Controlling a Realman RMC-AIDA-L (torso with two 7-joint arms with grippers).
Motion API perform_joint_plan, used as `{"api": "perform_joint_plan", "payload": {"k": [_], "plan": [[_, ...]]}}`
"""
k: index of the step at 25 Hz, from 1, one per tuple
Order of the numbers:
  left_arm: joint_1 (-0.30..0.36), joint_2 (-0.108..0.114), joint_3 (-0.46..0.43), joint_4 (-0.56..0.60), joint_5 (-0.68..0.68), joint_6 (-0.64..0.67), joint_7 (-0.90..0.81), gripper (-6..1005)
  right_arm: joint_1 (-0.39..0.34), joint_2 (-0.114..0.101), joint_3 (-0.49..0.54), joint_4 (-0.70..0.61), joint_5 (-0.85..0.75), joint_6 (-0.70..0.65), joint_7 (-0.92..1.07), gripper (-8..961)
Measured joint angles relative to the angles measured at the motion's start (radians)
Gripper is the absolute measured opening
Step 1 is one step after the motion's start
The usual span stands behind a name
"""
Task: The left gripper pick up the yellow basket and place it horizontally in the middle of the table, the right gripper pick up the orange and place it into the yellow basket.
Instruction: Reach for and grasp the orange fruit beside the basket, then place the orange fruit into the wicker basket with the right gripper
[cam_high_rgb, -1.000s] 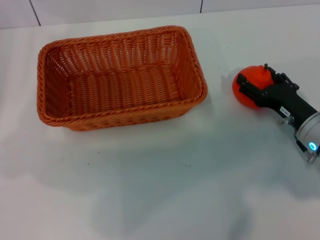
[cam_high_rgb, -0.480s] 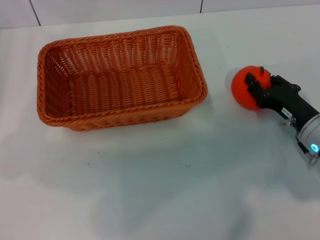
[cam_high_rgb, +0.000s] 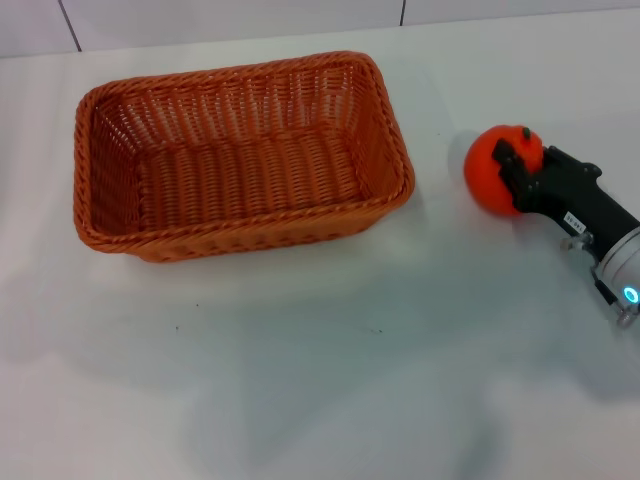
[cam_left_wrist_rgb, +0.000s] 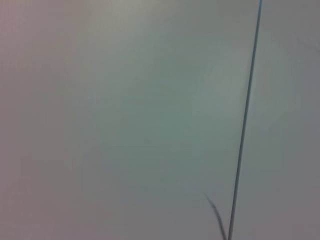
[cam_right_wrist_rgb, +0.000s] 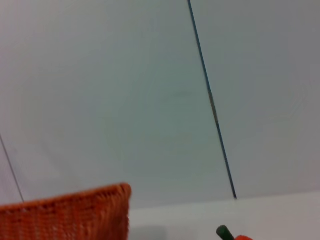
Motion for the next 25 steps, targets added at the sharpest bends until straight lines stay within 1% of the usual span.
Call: {"api": "perform_joint_plan", "payload": {"k": [7,10,14,16,20,22,25], "plan": [[0.001,0.001,-0.001,-0.007,0.0,0.0,0.001,899,-0.001,-0.006,0.01,-0.025,0.009,-0.102,-0.004,290],[0.001,0.001,-0.001,-0.007,0.0,-0.004,0.0,899,-0.002,-0.007,0.018,-0.062,0.011,-0.133,-0.001,270],[0.002,0.002,-0.001,-0.01,0.001,-0.01,-0.001,899,0.009,-0.007,0.019,-0.131,0.01,-0.133,0.007,234],[0.002,0.002,-0.001,-0.012,0.004,-0.011,-0.001,899,0.031,-0.006,0.01,-0.157,0.005,-0.117,0.024,214],[0.004,0.002,-0.001,-0.024,0.005,-0.012,0.002,899,0.103,-0.01,-0.016,-0.184,-0.031,-0.078,0.077,158],[0.004,0.002,-0.001,-0.03,0.005,-0.012,0.002,899,0.138,-0.009,-0.018,-0.202,-0.076,-0.053,0.098,139],[0.005,0.002,-0.001,-0.04,0.006,-0.013,0.004,899,0.184,-0.002,-0.022,-0.218,-0.156,-0.021,0.137,112]]}}
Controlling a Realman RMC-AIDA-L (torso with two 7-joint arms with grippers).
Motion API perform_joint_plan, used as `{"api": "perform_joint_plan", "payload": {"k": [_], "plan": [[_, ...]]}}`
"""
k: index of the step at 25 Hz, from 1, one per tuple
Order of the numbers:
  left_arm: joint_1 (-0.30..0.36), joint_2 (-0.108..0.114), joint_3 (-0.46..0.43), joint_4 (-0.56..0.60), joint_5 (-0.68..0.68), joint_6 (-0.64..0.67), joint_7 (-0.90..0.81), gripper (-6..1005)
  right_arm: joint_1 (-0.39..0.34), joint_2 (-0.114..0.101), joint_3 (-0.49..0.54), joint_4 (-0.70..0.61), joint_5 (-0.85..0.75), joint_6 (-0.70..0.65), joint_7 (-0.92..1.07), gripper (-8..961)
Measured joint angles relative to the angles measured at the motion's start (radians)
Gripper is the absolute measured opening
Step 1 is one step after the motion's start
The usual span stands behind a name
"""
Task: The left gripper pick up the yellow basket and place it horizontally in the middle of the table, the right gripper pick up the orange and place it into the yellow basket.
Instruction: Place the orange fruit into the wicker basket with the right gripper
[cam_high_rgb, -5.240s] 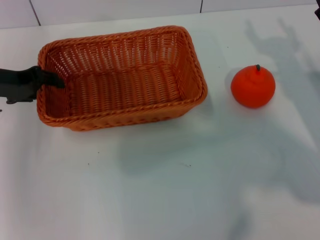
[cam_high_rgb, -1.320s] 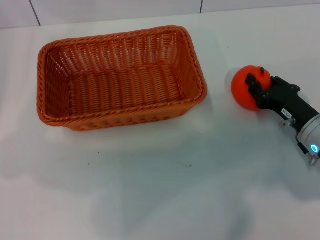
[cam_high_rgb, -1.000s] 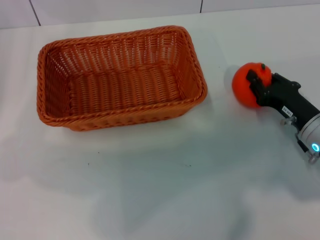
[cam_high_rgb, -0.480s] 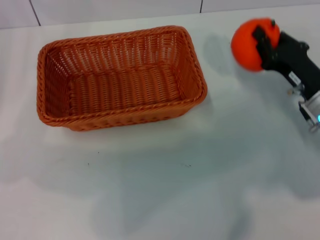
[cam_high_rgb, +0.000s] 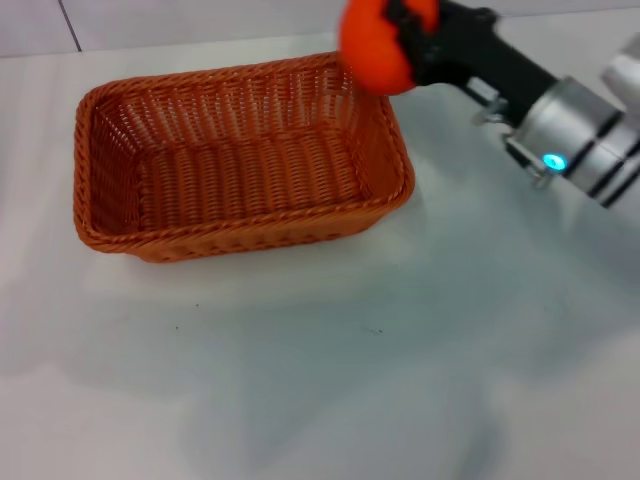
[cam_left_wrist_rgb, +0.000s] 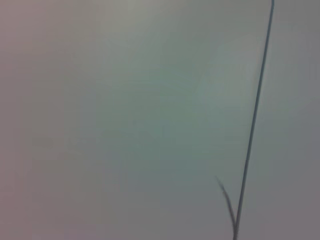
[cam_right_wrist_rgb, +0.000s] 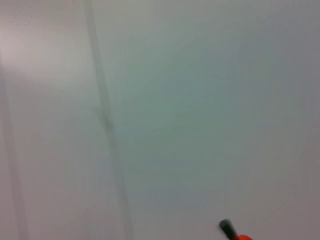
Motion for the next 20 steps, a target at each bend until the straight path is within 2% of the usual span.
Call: {"api": "perform_joint_plan", "payload": {"k": [3,7,15,20], "plan": [[0.001,0.0,0.0,-0.009,0.001,-0.001,0.008,899,0.052,0.006,-0.033,0.002,-0.054,0.019,0.039,90],[-0.001,0.001,0.0,-0.017,0.002,-0.001,0.015,899,0.086,0.012,-0.107,0.006,-0.062,0.039,0.052,76],[-0.005,0.001,0.003,-0.021,0.004,-0.003,0.015,899,0.087,0.011,-0.172,-0.002,-0.063,0.096,0.151,61],[-0.007,0.001,0.009,-0.019,0.004,-0.001,0.016,900,0.072,0.007,-0.17,-0.01,-0.063,0.078,0.162,106]]}}
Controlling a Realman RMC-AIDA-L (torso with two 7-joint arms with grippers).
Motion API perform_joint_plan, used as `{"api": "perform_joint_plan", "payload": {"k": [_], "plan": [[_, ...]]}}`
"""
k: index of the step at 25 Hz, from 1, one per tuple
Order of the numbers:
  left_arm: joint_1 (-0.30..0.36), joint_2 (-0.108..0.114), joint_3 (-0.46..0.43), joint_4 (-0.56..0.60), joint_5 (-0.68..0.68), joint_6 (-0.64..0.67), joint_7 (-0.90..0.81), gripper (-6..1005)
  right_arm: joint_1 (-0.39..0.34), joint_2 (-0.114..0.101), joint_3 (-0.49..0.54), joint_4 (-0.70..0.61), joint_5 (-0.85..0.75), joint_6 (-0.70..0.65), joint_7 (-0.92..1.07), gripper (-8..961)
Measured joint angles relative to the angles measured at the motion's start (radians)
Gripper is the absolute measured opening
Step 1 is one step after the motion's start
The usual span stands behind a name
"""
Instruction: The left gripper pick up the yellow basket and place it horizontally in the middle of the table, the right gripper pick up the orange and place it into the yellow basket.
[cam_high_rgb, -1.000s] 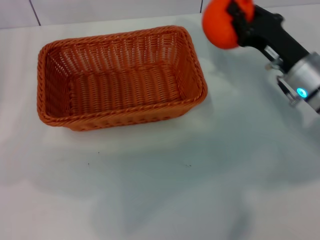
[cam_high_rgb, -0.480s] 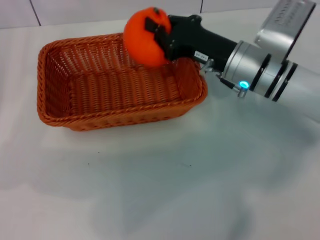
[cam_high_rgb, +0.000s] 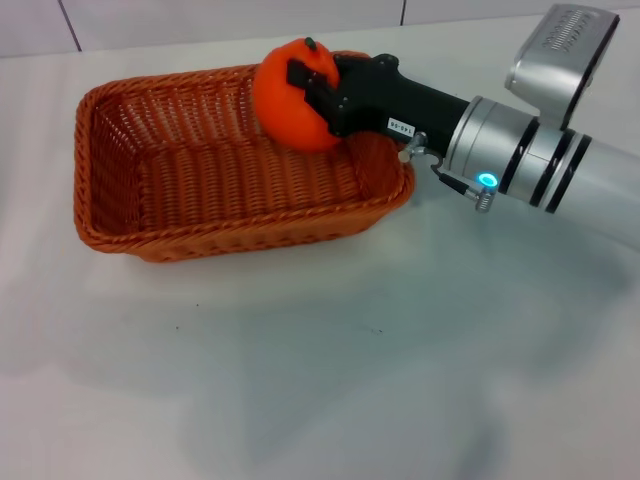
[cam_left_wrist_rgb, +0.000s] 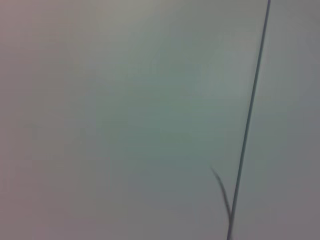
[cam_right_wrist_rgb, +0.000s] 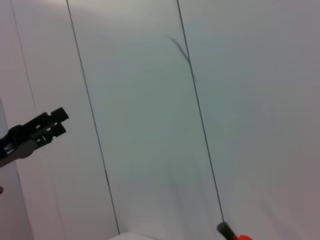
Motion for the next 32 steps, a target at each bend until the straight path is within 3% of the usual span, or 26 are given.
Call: {"api": "perform_joint_plan", "payload": {"k": [6,14,23,30,32], "plan": [[0.0,0.0,0.001,-0.001,0.0,0.003,0.0,900,-0.008,-0.001,0.007,-0.002,0.012,-0.03,0.0,161],[0.003,0.0,0.0,0.0,0.0,0.0,0.001,899,-0.01,-0.002,0.013,-0.002,0.013,-0.041,0.0,615],[0.003,0.0,0.0,-0.004,0.0,-0.002,0.001,900,-0.009,0.0,0.016,-0.002,0.034,-0.043,-0.019,806],[-0.001,0.002,-0.001,-0.035,0.0,-0.036,0.023,899,-0.039,-0.001,0.017,-0.005,0.234,-0.059,-0.273,949],[0.001,0.002,-0.001,-0.049,0.0,-0.04,0.034,899,-0.056,-0.003,0.019,-0.007,0.303,-0.062,-0.345,949]]}}
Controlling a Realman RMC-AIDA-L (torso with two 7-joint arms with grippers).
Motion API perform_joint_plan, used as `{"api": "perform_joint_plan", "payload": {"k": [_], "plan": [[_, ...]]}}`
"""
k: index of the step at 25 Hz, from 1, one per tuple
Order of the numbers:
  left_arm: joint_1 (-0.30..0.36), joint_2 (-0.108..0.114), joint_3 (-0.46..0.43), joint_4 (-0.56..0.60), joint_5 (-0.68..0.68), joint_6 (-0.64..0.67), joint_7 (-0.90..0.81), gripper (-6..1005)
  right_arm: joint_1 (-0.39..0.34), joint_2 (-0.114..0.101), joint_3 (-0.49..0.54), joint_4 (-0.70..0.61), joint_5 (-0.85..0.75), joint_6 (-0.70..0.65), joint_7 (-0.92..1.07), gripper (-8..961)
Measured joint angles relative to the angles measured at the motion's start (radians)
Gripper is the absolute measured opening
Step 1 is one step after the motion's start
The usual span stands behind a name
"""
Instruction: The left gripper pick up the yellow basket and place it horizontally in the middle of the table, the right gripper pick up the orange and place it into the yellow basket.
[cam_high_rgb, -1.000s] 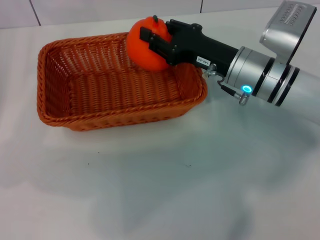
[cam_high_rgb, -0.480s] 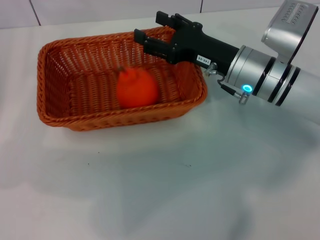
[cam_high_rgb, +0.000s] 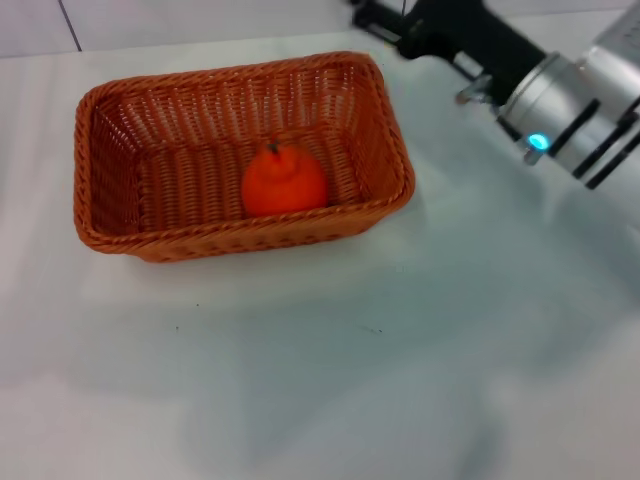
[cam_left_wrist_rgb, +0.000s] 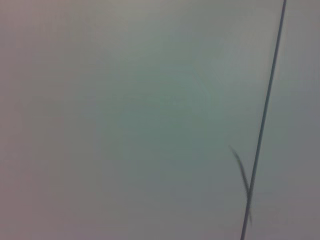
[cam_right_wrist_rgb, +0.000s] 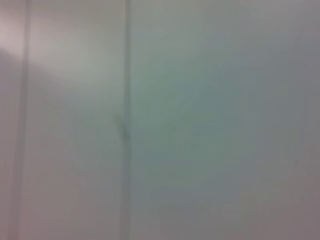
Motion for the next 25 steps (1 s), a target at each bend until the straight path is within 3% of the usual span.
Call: {"api": "perform_joint_plan", "payload": {"k": [6,13,25], "plan": [[0.012,0.001,-0.007,-0.025,-0.001,-0.023,0.027,899,-0.089,-0.003,0.117,-0.005,0.131,-0.01,-0.11,949],[0.03,-0.001,-0.016,-0.046,-0.008,-0.038,0.08,900,-0.199,-0.007,0.299,-0.005,0.146,-0.038,-0.127,950],[0.029,-0.001,-0.023,-0.058,-0.001,-0.044,0.144,900,-0.25,-0.007,0.352,0.03,0.147,-0.04,-0.129,950]]}}
